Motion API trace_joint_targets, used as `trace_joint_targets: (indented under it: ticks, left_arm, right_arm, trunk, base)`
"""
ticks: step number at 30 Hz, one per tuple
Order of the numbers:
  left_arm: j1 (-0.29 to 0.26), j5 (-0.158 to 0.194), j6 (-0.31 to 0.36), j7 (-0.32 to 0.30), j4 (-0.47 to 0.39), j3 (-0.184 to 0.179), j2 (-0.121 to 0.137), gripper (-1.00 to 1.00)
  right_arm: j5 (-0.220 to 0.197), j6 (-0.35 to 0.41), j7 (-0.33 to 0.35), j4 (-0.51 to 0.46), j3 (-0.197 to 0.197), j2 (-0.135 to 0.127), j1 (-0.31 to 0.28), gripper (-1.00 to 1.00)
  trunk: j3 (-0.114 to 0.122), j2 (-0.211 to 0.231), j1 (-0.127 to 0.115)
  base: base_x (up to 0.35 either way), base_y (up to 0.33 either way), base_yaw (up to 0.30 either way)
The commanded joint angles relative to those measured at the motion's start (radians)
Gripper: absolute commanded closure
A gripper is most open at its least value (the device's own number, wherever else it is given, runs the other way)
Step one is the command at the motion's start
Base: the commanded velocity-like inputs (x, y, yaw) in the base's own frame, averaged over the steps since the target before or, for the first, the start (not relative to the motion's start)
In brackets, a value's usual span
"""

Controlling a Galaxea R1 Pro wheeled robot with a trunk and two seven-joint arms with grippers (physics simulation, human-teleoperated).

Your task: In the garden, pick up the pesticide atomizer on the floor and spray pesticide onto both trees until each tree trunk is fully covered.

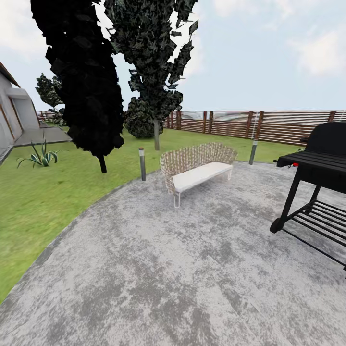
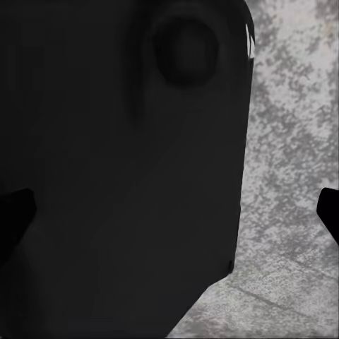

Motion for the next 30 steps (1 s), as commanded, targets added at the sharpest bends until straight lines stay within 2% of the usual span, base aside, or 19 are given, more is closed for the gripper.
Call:
trace_joint_targets:
  ticks: [1, 9, 16, 23, 26, 28, 29, 30]
  left_arm:
    - [0.000, 0.000, 0.000, 0.000, 0.000, 0.000, 0.000, -1.00]
    - [0.001, 0.001, -0.001, 0.002, 0.008, 0.002, -0.006, -1.00]
    - [0.000, -0.003, -0.040, 0.004, -0.019, -0.004, -0.002, -1.00]
    - [-0.019, -0.002, -0.079, 0.006, -0.058, -0.003, 0.018, -1.00]
    - [-0.036, 0.000, -0.096, 0.006, -0.075, 0.001, 0.018, -1.00]
    - [-0.047, 0.001, -0.107, 0.006, -0.086, 0.003, 0.017, -1.00]
    - [-0.130, -0.001, -0.291, 0.006, -0.278, 0.003, 0.019, -1.00]
    - [-0.137, -0.001, -0.292, 0.006, -0.281, 0.004, 0.020, -1.00]
  right_arm:
    - [0.000, 0.000, 0.000, 0.000, 0.000, 0.000, 0.000, -1.00]
    - [0.004, -0.008, -0.001, -0.032, 0.000, 0.031, -0.007, -1.00]
    - [0.004, -0.047, -0.002, -0.069, -0.003, 0.032, -0.010, -1.00]
    - [0.004, -0.087, -0.003, -0.104, -0.005, -0.004, -0.013, -1.00]
    - [0.002, -0.103, -0.003, -0.121, -0.006, -0.021, -0.025, -1.00]
    - [0.002, -0.115, -0.003, -0.132, -0.006, -0.023, -0.034, -1.00]
    - [0.002, -0.392, -0.003, -0.417, -0.006, -0.024, -0.057, -1.00]
    - [0.002, -0.401, -0.003, -0.430, -0.007, -0.025, -0.063, -1.00]
  trunk:
    - [0.000, 0.000, 0.000]
    - [0.000, 0.000, 0.000]
    - [0.000, 0.000, 0.000]
    - [0.000, 0.000, 0.000]
    - [0.000, 0.000, 0.000]
    - [0.000, 0.000, 0.000]
    - [0.000, 0.000, 0.000]
    - [0.000, 0.000, 0.000]
  base:
    - [0.000, 0.000, 0.000]
    - [0.000, 0.000, 0.000]
    - [0.000, 0.000, 0.000]
    - [0.000, 0.000, 0.000]
    - [0.000, 0.000, 0.000]
    - [0.000, 0.000, 0.000]
    - [0.000, 0.000, 0.000]
    - [0.000, 0.000, 0.000]
